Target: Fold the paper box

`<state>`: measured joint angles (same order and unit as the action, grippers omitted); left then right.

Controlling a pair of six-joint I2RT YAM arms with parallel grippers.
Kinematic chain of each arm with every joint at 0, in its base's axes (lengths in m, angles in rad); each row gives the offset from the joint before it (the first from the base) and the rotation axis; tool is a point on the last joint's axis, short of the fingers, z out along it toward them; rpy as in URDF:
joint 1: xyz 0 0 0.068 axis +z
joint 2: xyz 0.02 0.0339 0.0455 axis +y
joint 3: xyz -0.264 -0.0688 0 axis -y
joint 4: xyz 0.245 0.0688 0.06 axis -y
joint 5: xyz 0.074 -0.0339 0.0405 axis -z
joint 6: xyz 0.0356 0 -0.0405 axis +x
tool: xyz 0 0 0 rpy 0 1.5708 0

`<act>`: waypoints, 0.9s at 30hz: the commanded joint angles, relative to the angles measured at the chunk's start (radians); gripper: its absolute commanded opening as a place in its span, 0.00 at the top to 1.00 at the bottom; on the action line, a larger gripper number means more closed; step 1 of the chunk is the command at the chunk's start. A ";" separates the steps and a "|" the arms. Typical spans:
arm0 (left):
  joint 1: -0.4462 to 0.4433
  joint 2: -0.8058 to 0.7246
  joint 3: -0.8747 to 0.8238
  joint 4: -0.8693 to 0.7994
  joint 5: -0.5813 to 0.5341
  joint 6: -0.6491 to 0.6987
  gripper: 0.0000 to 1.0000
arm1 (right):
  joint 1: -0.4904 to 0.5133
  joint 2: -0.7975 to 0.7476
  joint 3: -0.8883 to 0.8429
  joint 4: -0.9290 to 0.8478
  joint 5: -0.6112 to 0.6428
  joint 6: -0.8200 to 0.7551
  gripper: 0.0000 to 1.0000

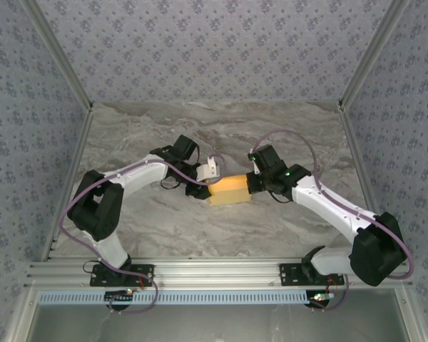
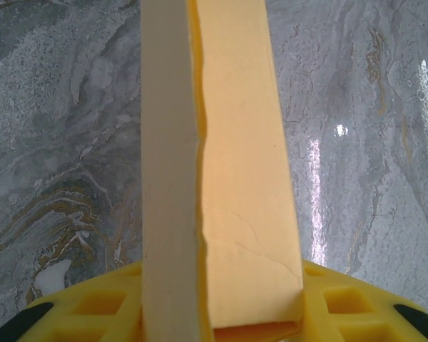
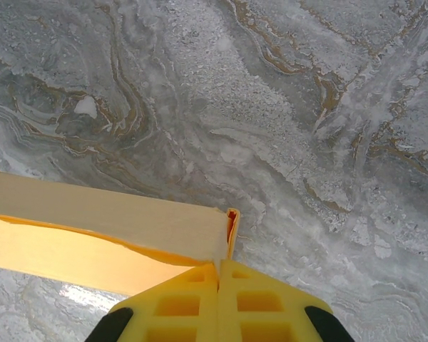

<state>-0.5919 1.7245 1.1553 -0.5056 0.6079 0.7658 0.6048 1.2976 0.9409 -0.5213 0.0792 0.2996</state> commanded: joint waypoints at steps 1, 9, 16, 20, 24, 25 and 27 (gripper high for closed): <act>0.001 0.024 0.020 -0.052 -0.069 -0.021 0.60 | 0.007 -0.026 -0.024 -0.024 0.007 0.031 0.98; 0.000 0.030 0.025 -0.053 -0.070 -0.025 0.60 | 0.032 -0.037 -0.055 0.001 0.042 0.075 0.98; 0.001 0.028 0.027 -0.051 -0.071 -0.032 0.60 | 0.039 -0.040 -0.066 0.016 0.059 0.057 0.98; 0.003 0.022 0.029 -0.046 -0.074 -0.048 0.56 | 0.047 -0.041 -0.037 0.004 0.068 0.052 0.98; 0.007 0.007 0.023 -0.027 -0.083 -0.081 0.48 | 0.050 -0.040 -0.022 -0.009 0.073 0.052 0.99; 0.007 0.003 0.021 -0.023 -0.084 -0.085 0.46 | 0.049 -0.040 -0.021 -0.011 0.074 0.053 0.98; 0.007 -0.007 0.016 -0.016 -0.082 -0.091 0.41 | 0.052 -0.040 -0.014 -0.016 0.076 0.053 0.99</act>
<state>-0.5922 1.7290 1.1683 -0.5205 0.5430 0.7021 0.6491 1.2655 0.8955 -0.4778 0.1360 0.3515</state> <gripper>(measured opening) 0.571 0.054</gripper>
